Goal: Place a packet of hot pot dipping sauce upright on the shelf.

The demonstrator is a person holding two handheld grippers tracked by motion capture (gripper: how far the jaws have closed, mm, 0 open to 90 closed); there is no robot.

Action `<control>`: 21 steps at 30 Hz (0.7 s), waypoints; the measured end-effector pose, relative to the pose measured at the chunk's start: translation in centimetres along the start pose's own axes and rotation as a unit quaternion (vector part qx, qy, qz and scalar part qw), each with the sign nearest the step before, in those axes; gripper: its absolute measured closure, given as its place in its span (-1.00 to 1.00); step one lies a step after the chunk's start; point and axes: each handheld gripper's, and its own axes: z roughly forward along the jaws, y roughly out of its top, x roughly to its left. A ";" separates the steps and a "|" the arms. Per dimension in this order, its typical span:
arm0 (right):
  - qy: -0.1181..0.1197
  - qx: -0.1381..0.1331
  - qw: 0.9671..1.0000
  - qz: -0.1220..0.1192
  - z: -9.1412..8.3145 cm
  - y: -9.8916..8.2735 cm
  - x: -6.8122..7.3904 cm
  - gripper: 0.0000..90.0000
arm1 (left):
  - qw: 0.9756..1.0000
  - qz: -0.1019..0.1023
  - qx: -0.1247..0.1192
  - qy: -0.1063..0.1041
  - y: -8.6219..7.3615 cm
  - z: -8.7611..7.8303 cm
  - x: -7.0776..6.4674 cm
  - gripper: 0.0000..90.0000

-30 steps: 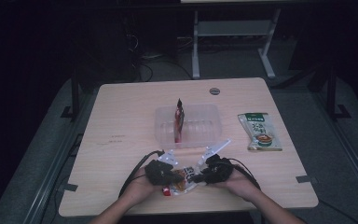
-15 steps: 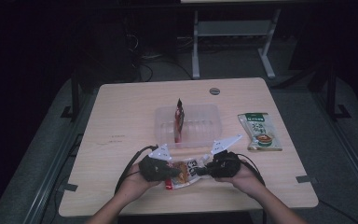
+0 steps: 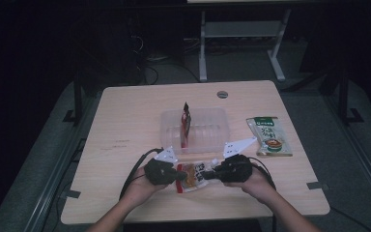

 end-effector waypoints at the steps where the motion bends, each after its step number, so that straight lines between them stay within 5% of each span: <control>1: 0.003 -0.007 1.000 -0.002 -0.1 0.1 0.1 0.98 | 1.000 0.006 0.001 -0.006 0.2 0.5 -0.3 1.00; 13: 0.013 -0.026 1.000 -0.008 -0.5 0.5 0.4 0.98 | 0.999 0.025 0.000 -0.045 1.3 2.8 -2.1 1.00; 21: 0.002 -0.044 0.999 -0.009 -1.3 0.5 0.3 0.98 | 0.999 0.001 -0.017 -0.045 1.0 1.7 -1.3 1.00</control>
